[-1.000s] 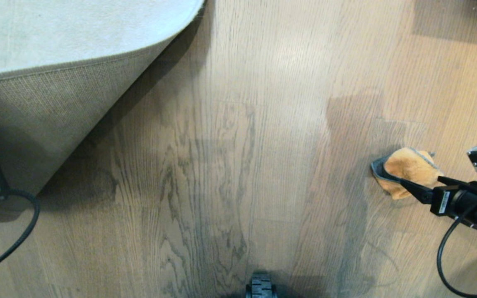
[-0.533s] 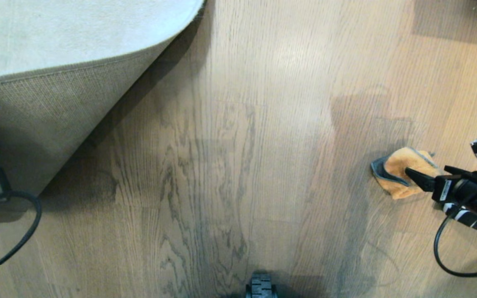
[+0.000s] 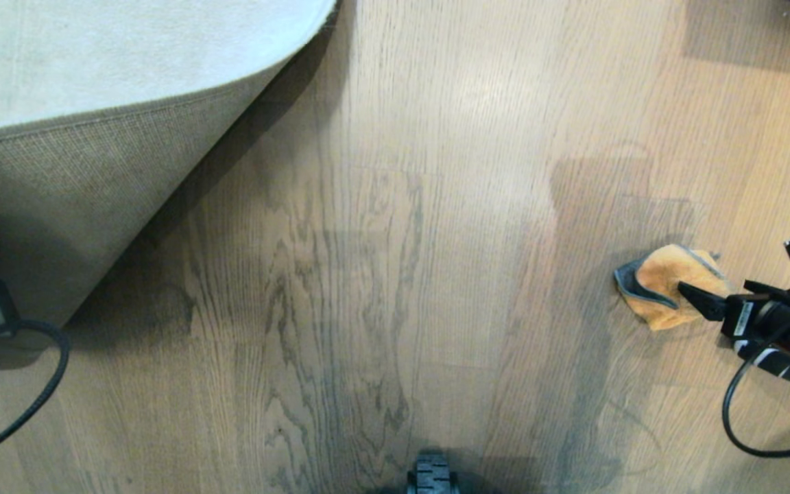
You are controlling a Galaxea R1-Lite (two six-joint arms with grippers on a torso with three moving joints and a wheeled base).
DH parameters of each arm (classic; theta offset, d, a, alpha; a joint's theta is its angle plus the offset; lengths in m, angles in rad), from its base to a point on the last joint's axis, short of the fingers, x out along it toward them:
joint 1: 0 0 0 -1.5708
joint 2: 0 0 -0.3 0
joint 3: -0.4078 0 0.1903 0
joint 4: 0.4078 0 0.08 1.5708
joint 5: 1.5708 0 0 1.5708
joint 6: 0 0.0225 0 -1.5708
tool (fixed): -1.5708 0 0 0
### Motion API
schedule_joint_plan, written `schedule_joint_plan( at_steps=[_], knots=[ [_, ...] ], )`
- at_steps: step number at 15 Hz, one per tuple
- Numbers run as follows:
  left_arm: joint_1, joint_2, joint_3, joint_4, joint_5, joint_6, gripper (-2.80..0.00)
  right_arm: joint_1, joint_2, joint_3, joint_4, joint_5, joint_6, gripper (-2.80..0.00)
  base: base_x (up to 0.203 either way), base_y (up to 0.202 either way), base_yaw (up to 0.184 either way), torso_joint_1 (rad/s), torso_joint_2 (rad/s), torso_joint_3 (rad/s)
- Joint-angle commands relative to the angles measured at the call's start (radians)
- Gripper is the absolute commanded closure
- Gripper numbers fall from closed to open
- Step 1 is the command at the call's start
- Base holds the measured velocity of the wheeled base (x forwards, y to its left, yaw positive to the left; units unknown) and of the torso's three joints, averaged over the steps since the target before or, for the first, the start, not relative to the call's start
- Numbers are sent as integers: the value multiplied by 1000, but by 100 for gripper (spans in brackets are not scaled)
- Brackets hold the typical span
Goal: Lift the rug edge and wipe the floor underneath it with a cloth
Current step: Pick up the rag
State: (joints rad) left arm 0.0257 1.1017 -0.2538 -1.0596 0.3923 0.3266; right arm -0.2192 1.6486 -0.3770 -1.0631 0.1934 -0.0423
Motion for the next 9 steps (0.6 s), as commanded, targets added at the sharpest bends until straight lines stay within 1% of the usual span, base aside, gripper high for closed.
schedule_joint_plan(
  at_steps=[1, 4, 9],
  knots=[
    [0, 0, 1, -7, 3, 2, 0, 0, 31, -2, -15, 1, 1, -280, 0, 0, 0, 0, 0, 0],
    [-1, 3, 1, -5, 2, 3, 0, 0, 100, -4, -98, 1, 4, -280, 0, 0, 0, 0, 0, 0],
    [-3, 6, 1, -5, 2, 3, 0, 0, 129, -8, -129, 3, 6, -280, 0, 0, 0, 0, 0, 0]
  ],
)
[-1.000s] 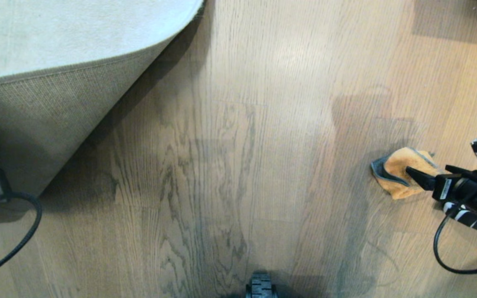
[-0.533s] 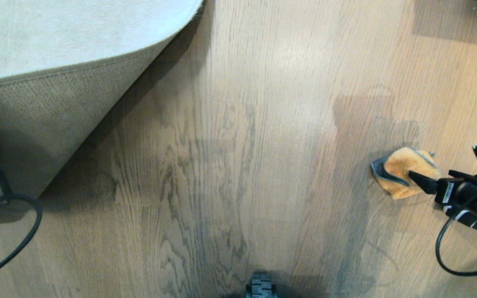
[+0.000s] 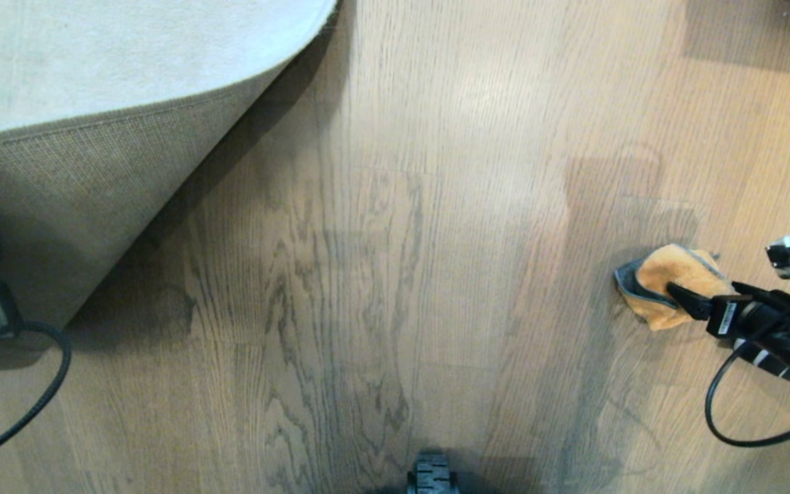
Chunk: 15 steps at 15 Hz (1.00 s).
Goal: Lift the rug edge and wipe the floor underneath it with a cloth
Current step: Pick up the rag
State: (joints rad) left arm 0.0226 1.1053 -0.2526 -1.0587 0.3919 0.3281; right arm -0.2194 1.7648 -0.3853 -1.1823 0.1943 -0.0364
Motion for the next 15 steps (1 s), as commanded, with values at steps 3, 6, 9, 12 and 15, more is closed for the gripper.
schedule_joint_plan(
  at_steps=[3, 6, 9, 12, 15],
  knots=[
    [0, 2, 1, -6, 2, 2, 0, 0, 16, -1, -10, 2, 0, -280, 0, 0, 0, 0, 0, 0],
    [0, 1, 7, -7, 2, 3, 0, 0, 27, -9, -10, 2, -2, -280, 0, 0, 0, 0, 0, 0],
    [0, -1, 7, -7, 2, 5, 0, 6, 41, -14, -26, 4, -1, 0, 0, 0, 0, 0, 0, 0],
    [0, -1, 7, -10, 2, 5, 0, 6, 50, -12, -64, 4, 1, 0, 0, 0, 0, 0, 0, 0],
    [0, -1, 7, -10, 2, 5, 0, 6, 41, -8, -69, 5, 1, 0, 0, 0, 0, 0, 0, 0]
  ],
)
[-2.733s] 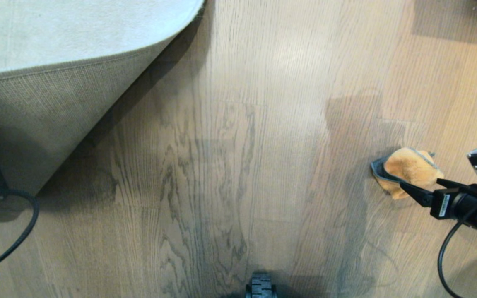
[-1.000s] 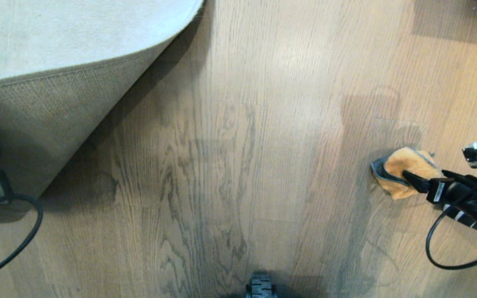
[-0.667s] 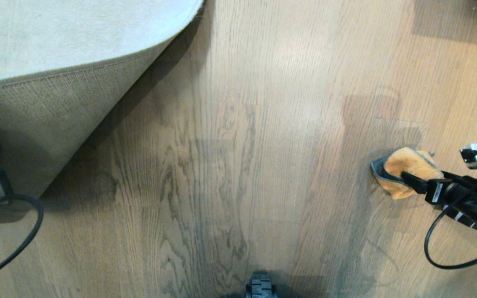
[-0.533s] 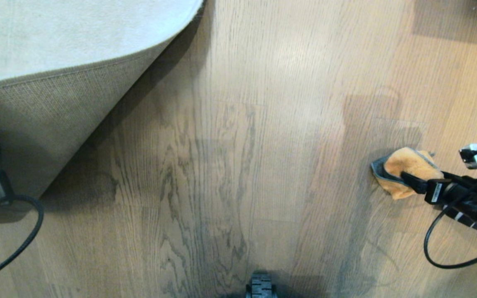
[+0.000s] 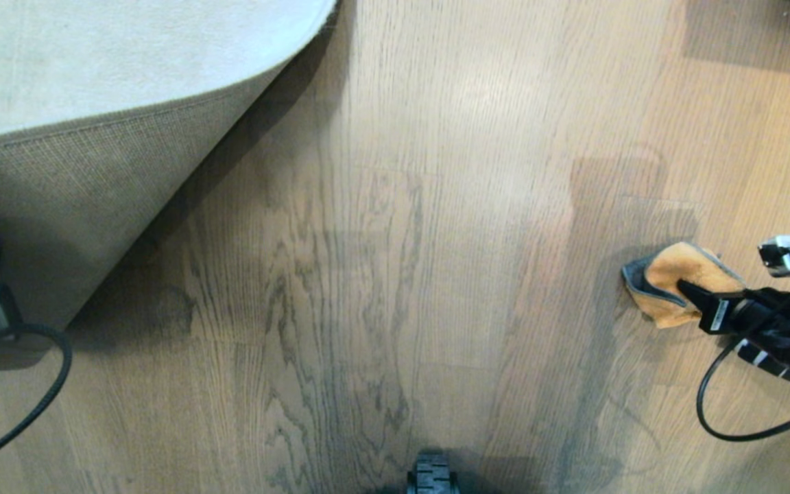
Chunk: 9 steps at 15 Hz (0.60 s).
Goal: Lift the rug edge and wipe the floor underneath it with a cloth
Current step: Pick up the rag
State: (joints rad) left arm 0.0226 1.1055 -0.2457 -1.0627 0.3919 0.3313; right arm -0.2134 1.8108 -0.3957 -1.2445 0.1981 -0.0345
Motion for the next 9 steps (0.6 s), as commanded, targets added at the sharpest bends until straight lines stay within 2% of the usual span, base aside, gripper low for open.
schedule_joint_plan(
  at_steps=[1, 9],
  knots=[
    [0, -1, 2, -6, 2, 2, 0, 0, -13, 8, -7, 1, -1, 0, 0, 0, 0, 0, 0, 0],
    [-7, 0, 6, -8, 2, 2, 0, 1, -162, 111, -7, 3, 3, 0, 0, 0, 0, 0, 0, 0]
  ],
)
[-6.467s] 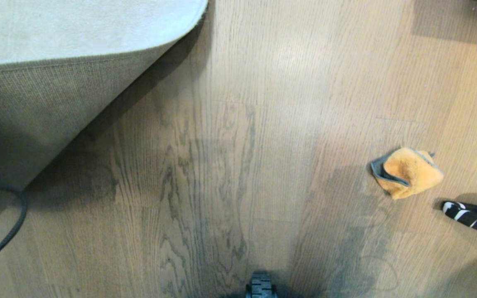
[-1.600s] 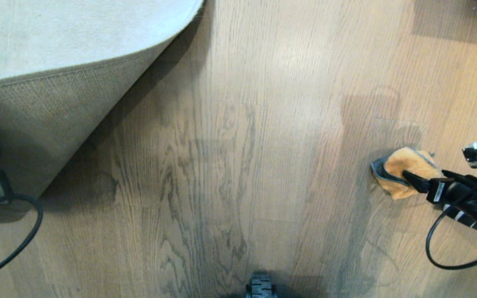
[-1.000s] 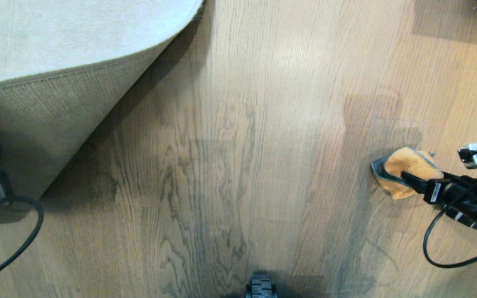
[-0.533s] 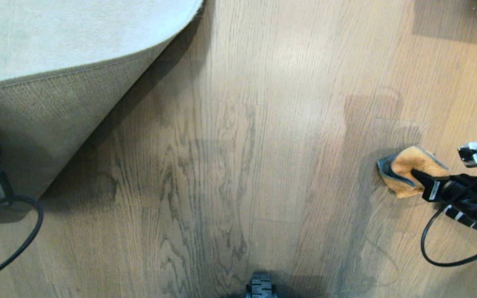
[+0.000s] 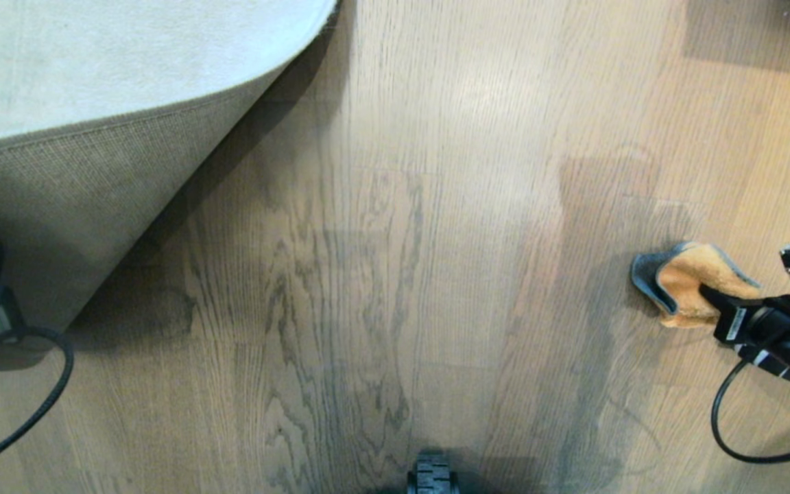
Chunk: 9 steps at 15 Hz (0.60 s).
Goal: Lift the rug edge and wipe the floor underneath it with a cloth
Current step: Pick up the rag
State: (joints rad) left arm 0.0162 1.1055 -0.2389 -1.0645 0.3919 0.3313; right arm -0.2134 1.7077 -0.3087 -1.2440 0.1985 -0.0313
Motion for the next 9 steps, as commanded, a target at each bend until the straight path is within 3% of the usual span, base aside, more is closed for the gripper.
schedule_joint_plan(
  at_steps=[1, 9],
  knots=[
    [-1, 0, 0, -6, 2, 2, 0, 1, -88, 40, -7, 3, 0, 0, 0, 0, 0, 0, 0, 0],
    [-1, -1, 1, -6, 2, -1, 0, 0, -291, 223, -4, 35, 1, 0, 0, 0, 0, 0, 0, 0]
  ],
)
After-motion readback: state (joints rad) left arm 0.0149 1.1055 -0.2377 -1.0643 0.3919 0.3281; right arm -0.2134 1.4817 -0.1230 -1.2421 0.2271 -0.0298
